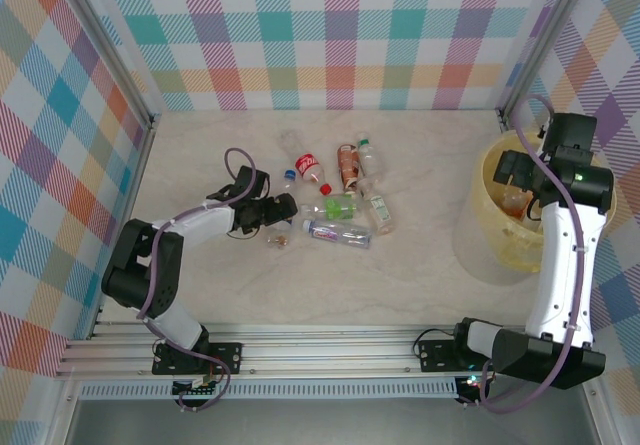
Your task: Put the plastic bottles in the bin
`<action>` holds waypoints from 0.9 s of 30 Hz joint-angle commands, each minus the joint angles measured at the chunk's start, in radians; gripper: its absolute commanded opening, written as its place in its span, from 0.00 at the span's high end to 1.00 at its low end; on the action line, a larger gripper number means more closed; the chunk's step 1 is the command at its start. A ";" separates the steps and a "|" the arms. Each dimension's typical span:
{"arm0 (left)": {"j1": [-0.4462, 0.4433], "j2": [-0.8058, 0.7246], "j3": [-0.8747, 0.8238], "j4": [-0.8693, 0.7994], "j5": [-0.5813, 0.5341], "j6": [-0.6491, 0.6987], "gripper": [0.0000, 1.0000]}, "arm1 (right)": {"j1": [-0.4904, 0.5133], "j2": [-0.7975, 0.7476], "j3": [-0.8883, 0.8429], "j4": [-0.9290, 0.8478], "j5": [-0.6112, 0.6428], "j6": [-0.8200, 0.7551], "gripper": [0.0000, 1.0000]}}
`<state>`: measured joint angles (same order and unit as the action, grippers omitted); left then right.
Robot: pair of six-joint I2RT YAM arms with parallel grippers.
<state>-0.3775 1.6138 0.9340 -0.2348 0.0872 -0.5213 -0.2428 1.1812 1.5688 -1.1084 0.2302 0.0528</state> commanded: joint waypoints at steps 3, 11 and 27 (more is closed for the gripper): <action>-0.033 -0.067 -0.006 -0.084 -0.058 0.063 0.00 | -0.004 -0.049 -0.019 0.082 -0.105 0.049 0.00; -0.072 -0.029 0.008 -0.131 -0.149 0.111 0.00 | -0.003 -0.073 -0.038 0.143 -0.231 0.083 0.00; -0.138 0.137 0.079 -0.163 -0.237 0.176 0.09 | 0.004 -0.156 -0.097 0.342 -0.749 0.185 0.00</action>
<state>-0.5037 1.7187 0.9852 -0.3683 -0.1223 -0.3710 -0.2424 1.0412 1.4906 -0.8707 -0.3401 0.1886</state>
